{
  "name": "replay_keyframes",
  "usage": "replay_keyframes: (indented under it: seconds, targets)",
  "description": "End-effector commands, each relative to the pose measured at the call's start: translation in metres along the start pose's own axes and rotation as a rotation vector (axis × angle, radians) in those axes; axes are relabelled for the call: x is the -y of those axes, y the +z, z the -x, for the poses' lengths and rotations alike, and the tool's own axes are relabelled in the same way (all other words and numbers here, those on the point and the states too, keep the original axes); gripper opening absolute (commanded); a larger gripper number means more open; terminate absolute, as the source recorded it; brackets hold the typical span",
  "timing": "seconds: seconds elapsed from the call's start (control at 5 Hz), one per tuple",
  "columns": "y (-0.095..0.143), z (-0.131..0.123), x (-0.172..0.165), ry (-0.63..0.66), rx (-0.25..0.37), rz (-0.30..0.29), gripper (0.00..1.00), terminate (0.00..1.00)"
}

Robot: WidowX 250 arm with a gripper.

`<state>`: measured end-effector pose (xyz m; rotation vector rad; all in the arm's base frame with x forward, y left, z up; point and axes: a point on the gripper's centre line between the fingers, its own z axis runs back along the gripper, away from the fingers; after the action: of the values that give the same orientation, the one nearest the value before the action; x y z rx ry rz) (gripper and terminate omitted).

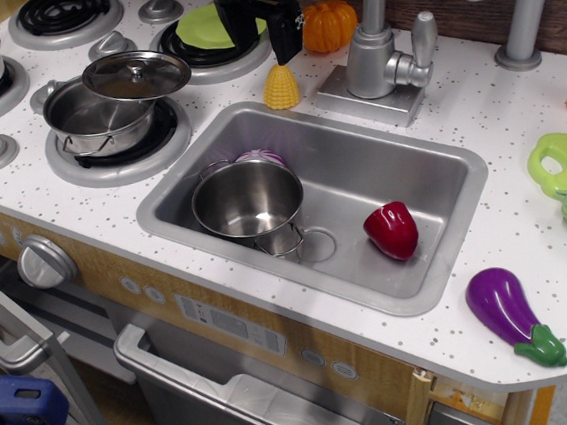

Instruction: Put corn in pot which is in sink

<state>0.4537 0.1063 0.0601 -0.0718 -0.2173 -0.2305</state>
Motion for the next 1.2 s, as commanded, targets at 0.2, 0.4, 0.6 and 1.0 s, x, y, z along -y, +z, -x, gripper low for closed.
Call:
replay_keyframes:
  seconds: [0.2,0.4,0.6,1.0]
  targets:
    - [-0.007,0.0,-0.002,-0.025,0.037,0.019,1.0,0.0]
    - [-0.014,-0.003,-0.007,-0.076,0.081,0.027,1.0,0.0]
    - [-0.015,-0.005,-0.008,-0.1,0.105,0.021,1.0,0.0]
    - [-0.02,-0.008,-0.009,-0.079,0.124,0.042,0.0,0.0]
